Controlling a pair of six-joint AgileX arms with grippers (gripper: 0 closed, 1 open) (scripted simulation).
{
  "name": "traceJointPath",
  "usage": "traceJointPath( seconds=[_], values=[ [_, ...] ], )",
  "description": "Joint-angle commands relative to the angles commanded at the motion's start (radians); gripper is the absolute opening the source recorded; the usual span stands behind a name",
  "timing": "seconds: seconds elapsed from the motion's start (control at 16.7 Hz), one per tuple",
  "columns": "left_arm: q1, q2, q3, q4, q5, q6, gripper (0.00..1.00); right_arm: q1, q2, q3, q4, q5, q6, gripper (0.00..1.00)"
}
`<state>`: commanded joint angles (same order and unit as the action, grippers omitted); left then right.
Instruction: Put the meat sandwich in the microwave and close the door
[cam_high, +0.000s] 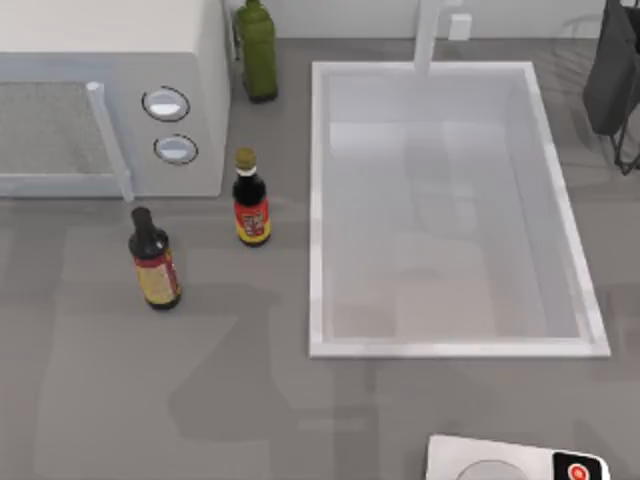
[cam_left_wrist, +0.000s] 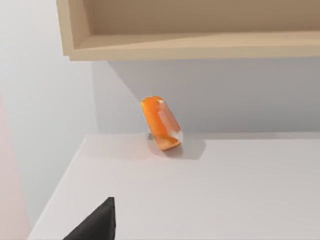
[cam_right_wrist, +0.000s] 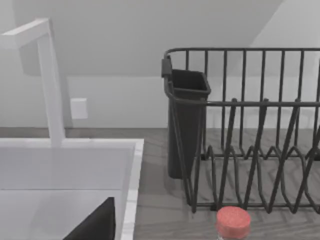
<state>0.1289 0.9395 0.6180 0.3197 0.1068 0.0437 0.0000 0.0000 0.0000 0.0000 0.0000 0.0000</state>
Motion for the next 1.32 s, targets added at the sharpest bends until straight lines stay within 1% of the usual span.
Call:
traceJointPath(
  seconds=[0.66, 1.02, 1.2, 1.32],
  values=[
    [-0.064, -0.489, -0.321, -0.167, -0.061, -0.024, 1.00, 0.000, 0.000, 0.000, 0.000, 0.000, 0.000, 1.00],
    [-0.100, -0.845, -0.535, -0.265, -0.098, -0.035, 1.00, 0.000, 0.000, 0.000, 0.000, 0.000, 0.000, 1.00],
    [-0.125, -0.931, -0.610, -0.313, -0.107, -0.043, 1.00, 0.000, 0.000, 0.000, 0.000, 0.000, 0.000, 1.00],
    [-0.129, -0.940, -0.618, -0.320, -0.107, -0.044, 1.00, 0.000, 0.000, 0.000, 0.000, 0.000, 0.000, 1.00]
  ],
)
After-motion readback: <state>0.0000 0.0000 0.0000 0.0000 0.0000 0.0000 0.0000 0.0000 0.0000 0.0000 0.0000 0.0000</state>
